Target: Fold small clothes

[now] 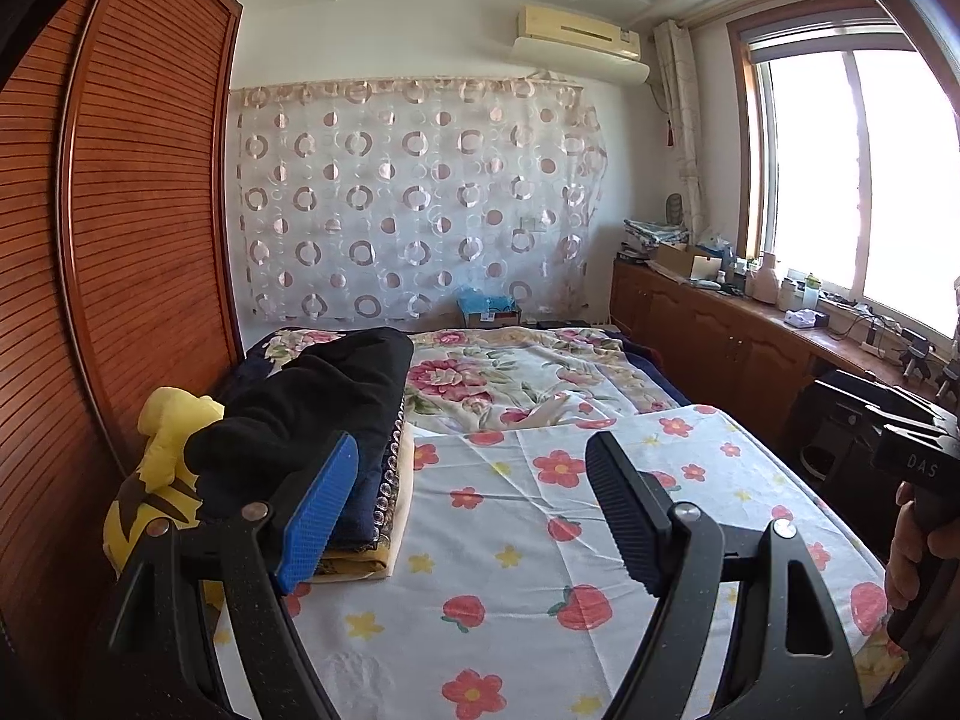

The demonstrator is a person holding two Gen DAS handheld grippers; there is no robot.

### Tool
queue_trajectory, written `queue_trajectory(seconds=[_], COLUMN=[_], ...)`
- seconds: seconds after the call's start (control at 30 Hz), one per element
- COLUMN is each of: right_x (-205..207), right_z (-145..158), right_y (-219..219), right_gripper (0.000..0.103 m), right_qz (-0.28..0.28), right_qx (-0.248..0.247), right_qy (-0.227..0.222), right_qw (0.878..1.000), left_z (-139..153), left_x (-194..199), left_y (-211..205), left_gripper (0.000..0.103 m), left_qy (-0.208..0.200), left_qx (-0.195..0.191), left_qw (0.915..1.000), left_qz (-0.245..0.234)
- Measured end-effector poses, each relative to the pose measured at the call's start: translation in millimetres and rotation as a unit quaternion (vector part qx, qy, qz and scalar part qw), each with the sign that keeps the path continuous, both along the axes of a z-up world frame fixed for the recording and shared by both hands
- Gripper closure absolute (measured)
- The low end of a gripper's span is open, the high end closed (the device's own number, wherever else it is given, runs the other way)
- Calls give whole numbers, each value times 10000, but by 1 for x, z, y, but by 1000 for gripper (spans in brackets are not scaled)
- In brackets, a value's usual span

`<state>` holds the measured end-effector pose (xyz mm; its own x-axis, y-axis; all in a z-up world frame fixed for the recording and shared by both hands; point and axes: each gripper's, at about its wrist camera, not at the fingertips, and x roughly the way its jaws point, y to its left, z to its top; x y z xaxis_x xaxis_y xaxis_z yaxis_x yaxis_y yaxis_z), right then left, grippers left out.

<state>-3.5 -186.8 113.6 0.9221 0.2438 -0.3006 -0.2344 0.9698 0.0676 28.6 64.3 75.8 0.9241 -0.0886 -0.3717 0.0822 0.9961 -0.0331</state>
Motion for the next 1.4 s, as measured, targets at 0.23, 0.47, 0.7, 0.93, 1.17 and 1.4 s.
queue_trajectory(seconds=[0.23, 0.47, 0.7, 0.93, 1.17, 1.4], right_x=[9, 10, 11, 15, 16, 17], right_z=[-2, 1, 0, 0, -2, -2], right_y=[-3, -9, -15, -21, -23, -25], right_gripper=[32, 32, 32, 32, 32, 32], right_qz=[-20, -12, 1, 18, 38, 39], right_qx=[-22, -21, -24, -44, -45, -35], right_qy=[33, 26, 16, 32, 26, 30], right_qw=[10000, 10000, 10000, 10000, 10000, 10000], left_z=[0, 0, -1, -1, -2, -2], left_x=[0, 0, 1, 1, 2, 2], left_y=[0, 1, 1, 1, 2, 2], left_gripper=[24, 24, 24, 24, 24, 24], left_qy=[6, 4, 0, 4, 3, -3], left_qx=[-5, -6, -5, -1, 6, 6], left_qw=[10000, 10000, 10000, 10000, 10000, 10000], left_qz=[-9, -15, -7, -17, -18, -22])
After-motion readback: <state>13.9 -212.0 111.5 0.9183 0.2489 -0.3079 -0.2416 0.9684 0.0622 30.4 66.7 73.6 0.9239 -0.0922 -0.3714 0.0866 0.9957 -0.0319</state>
